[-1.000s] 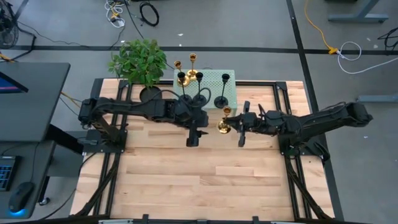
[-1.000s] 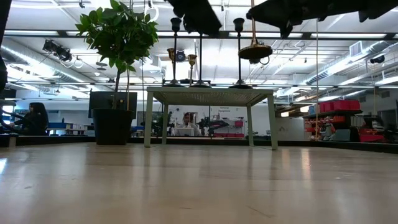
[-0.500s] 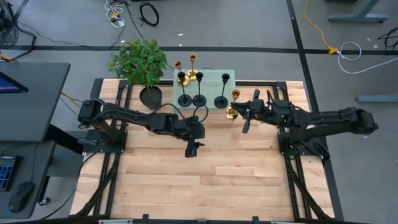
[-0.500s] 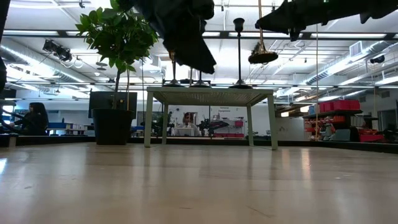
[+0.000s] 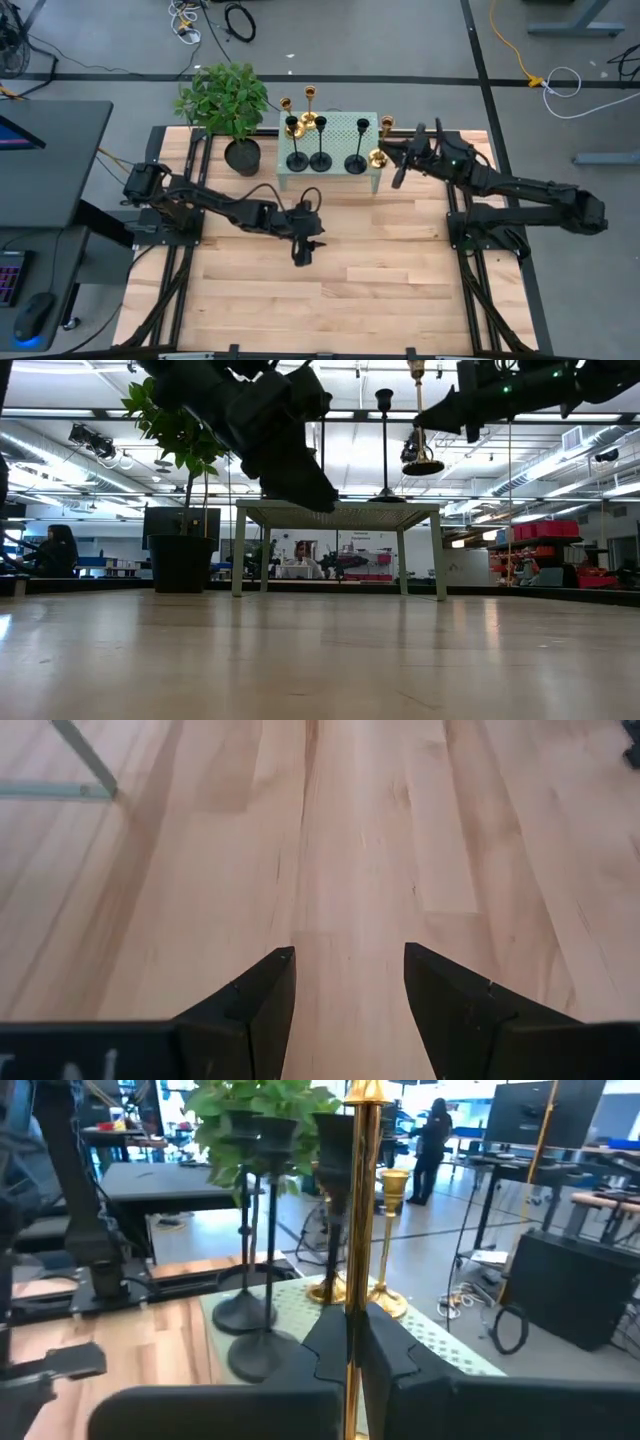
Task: Pick & Place candle stick holders
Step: Put the gold candle holder on the shelf, then return to Home Position
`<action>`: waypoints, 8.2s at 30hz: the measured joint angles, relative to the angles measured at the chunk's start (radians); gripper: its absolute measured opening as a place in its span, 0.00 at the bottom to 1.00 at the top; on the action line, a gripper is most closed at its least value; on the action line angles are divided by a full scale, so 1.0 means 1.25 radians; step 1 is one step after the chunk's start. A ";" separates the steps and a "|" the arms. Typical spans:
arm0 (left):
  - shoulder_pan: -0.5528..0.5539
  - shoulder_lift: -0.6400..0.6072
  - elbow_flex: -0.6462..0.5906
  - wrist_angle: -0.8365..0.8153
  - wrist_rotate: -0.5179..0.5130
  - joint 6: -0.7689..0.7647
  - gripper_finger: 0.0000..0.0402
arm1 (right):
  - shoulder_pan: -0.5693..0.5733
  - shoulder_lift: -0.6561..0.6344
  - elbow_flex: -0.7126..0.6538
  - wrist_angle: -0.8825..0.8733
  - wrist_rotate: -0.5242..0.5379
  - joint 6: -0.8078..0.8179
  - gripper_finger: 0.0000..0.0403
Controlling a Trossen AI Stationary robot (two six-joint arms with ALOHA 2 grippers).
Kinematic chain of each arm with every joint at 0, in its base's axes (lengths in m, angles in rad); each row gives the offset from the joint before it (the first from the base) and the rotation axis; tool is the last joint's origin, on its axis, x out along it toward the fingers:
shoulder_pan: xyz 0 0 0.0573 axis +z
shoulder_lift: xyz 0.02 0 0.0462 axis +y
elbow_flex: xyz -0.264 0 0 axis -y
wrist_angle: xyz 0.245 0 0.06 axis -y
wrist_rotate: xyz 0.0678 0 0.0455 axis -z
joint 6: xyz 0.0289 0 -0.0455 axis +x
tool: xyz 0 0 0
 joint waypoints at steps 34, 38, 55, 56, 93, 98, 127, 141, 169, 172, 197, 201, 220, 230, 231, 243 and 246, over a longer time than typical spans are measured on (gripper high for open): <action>-0.049 0.001 -0.260 0.478 -0.081 -0.038 0.47 | -0.318 0.428 0.107 0.361 -0.324 0.122 0.00; -0.049 0.001 -0.260 0.477 -0.081 -0.039 0.47 | -0.317 0.488 0.151 0.357 -0.326 0.121 0.00; -0.049 0.001 -0.260 0.476 -0.081 -0.030 0.47 | -0.314 0.587 0.216 0.362 -0.316 0.079 0.00; -0.049 0.001 -0.260 0.476 -0.081 -0.030 0.47 | -0.314 0.587 0.216 0.361 -0.316 0.076 0.00; -0.048 0.001 -0.259 0.475 -0.081 -0.038 0.47 | -0.317 0.570 0.216 0.345 -0.315 0.067 0.40; -0.049 0.001 -0.259 0.475 -0.081 -0.037 0.47 | -0.318 0.528 0.216 0.287 -0.315 0.042 0.47; -0.127 -0.241 -0.259 0.236 -0.306 0.073 0.47 | -0.143 0.047 -0.065 0.013 -0.321 0.087 0.53; -0.130 -0.581 -0.501 0.297 -0.362 0.130 0.47 | 0.350 -0.087 -0.332 0.376 -0.009 0.094 0.53; -0.212 -0.919 -0.765 0.321 -0.387 0.153 0.47 | 0.558 0.021 -0.443 0.493 0.249 0.096 0.53; -0.212 -0.919 -0.765 0.314 -0.394 0.151 0.47 | 0.558 0.022 -0.444 0.493 0.247 0.104 0.53; -0.212 -0.995 -0.766 0.316 -0.380 0.149 0.47 | 0.557 -0.222 -0.447 0.381 0.244 0.101 0.53; -0.212 -1.040 -0.766 0.315 -0.380 0.149 0.47 | 0.557 -0.323 -0.447 0.377 0.251 0.101 0.53; -0.197 -1.166 -0.766 0.307 -0.378 0.149 0.47 | 0.440 -0.709 -0.448 0.325 0.253 0.103 0.53; -0.143 -1.267 -0.766 0.241 -0.380 0.149 0.47 | 0.437 -0.709 -0.447 0.341 0.271 0.102 0.53; -0.140 -1.276 -0.766 0.241 -0.380 0.149 0.47 | 0.437 -0.709 -0.447 0.334 0.272 0.102 0.53; -0.131 -1.337 -0.766 0.257 -0.381 0.149 0.47 | 0.437 -0.710 -0.447 0.319 0.273 0.079 0.53; -0.131 -1.336 -0.766 0.257 -0.381 0.149 0.47 | 0.437 -0.709 -0.447 0.276 0.266 0.040 0.53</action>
